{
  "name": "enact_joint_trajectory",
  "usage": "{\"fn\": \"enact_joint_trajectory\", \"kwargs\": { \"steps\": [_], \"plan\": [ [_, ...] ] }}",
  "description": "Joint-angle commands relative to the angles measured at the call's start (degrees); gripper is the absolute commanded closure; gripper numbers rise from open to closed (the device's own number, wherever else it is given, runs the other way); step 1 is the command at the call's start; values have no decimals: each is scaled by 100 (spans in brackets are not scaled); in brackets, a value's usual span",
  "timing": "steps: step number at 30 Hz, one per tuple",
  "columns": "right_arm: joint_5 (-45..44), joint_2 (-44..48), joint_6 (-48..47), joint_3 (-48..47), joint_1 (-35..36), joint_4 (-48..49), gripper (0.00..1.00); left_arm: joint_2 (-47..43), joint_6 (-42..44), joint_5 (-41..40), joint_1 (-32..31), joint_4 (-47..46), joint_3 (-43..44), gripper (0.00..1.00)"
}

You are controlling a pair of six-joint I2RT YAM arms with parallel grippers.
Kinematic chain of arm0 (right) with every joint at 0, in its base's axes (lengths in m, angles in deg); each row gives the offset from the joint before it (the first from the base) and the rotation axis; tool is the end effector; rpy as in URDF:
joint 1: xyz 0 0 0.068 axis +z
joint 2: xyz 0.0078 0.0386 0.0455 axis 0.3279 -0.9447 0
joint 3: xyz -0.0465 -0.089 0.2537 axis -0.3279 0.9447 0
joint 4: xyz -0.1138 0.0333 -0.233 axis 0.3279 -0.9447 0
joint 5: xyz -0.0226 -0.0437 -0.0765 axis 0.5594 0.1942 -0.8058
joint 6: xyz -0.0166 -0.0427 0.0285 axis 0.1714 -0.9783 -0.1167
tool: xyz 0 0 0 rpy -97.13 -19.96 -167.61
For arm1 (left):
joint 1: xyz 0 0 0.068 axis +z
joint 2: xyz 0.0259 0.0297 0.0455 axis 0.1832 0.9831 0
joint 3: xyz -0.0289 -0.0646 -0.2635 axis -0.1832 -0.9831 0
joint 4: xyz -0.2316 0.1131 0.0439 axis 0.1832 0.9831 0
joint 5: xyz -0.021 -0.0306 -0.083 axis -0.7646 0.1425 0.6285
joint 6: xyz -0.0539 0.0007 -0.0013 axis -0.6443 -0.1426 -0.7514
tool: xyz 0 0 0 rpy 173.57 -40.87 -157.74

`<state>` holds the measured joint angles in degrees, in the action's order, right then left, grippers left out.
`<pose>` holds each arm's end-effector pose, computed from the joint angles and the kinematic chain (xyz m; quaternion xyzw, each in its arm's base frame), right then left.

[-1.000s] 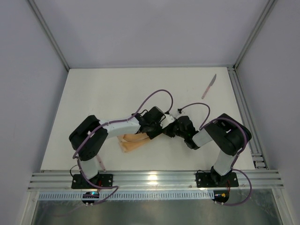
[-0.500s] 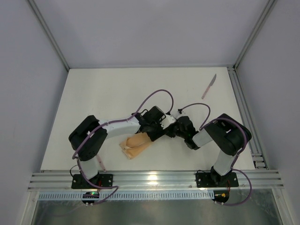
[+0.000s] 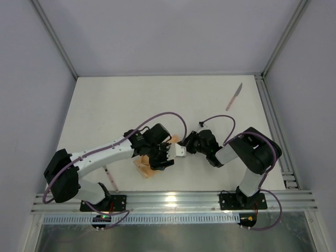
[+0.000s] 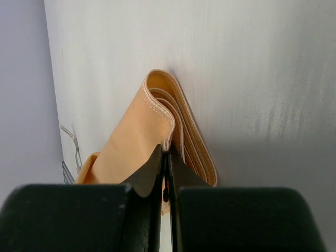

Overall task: Fold the napkin into a case and place the utensils inside
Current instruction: Smooth out the smaller rectangle-folded napkin at the center of the board, then move the smaller rectangle folded napkin to the center of the board.

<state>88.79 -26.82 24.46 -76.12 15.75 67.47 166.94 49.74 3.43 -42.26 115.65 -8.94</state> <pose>0.2262 0.1654 0.0983 0.1290 0.8404 0.4311 0.3022 0.1606 -0.2304 0.2542 0.6290 0.7192 -0.2112 0.2064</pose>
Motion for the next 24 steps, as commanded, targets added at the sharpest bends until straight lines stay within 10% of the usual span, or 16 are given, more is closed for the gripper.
{"fn": "enact_joint_trajectory", "kwargs": {
  "steps": [1, 12, 24],
  "plan": [
    [-136, 47, -181, -137, 26, -23, 96, 226, 664, 683, -378, 1088, -496, 55],
    [-224, 73, -164, -119, 26, -128, 96, 1307, 401, -932, -704, 70, -997, 69],
    [-426, -603, 293, -734, 237, -93, 96, 1219, 330, -2849, 684, -1345, -1717, 70]
  ]
}}
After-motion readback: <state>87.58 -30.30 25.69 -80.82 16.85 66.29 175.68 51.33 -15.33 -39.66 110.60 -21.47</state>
